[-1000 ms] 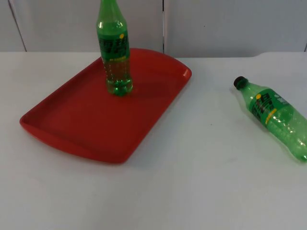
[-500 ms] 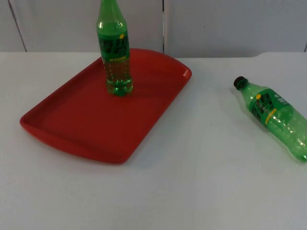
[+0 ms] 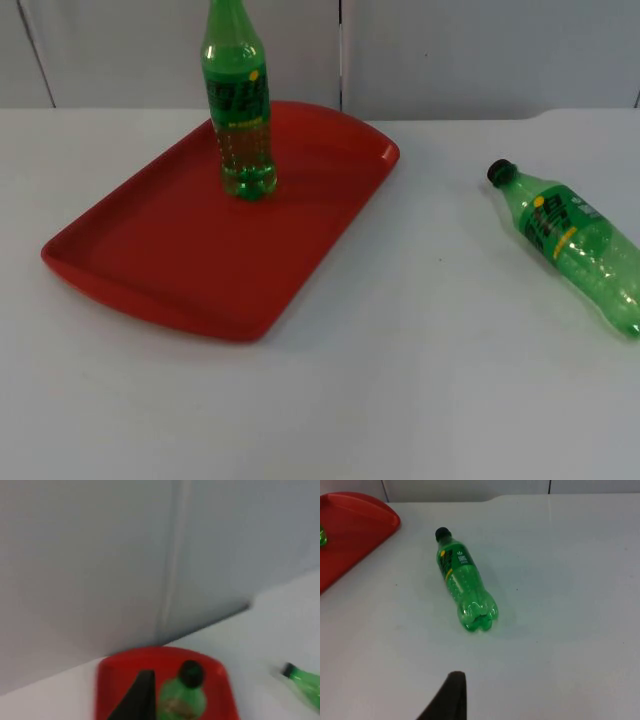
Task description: Place the bottle upright on the tray.
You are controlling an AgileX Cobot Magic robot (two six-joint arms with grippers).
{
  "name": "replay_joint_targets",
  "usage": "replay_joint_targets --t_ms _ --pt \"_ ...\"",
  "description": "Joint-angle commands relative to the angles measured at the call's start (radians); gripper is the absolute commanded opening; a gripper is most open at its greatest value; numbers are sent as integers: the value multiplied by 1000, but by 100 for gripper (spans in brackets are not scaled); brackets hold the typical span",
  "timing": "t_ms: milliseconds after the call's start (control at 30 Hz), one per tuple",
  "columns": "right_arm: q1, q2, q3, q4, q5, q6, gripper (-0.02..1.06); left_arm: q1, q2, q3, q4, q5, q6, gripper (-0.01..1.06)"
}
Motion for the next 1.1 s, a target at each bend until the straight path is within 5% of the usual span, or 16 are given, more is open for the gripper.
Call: replay_joint_targets --t_ms 0,167,467,767,1067 --pt "-6 -5 6 3 -6 1 104 -1 -43 -4 205 -53 -197 98" --pt "-6 -5 6 3 -6 1 104 -3 -97 43 344 -101 -346 98" --pt "-6 -5 6 3 -6 1 104 -32 -212 197 372 -187 -349 98" --pt "-6 -5 6 3 -6 1 104 -198 -412 458 464 -375 -359 98" --pt "-6 -5 6 3 -6 1 104 -212 -516 610 472 -409 -359 98"
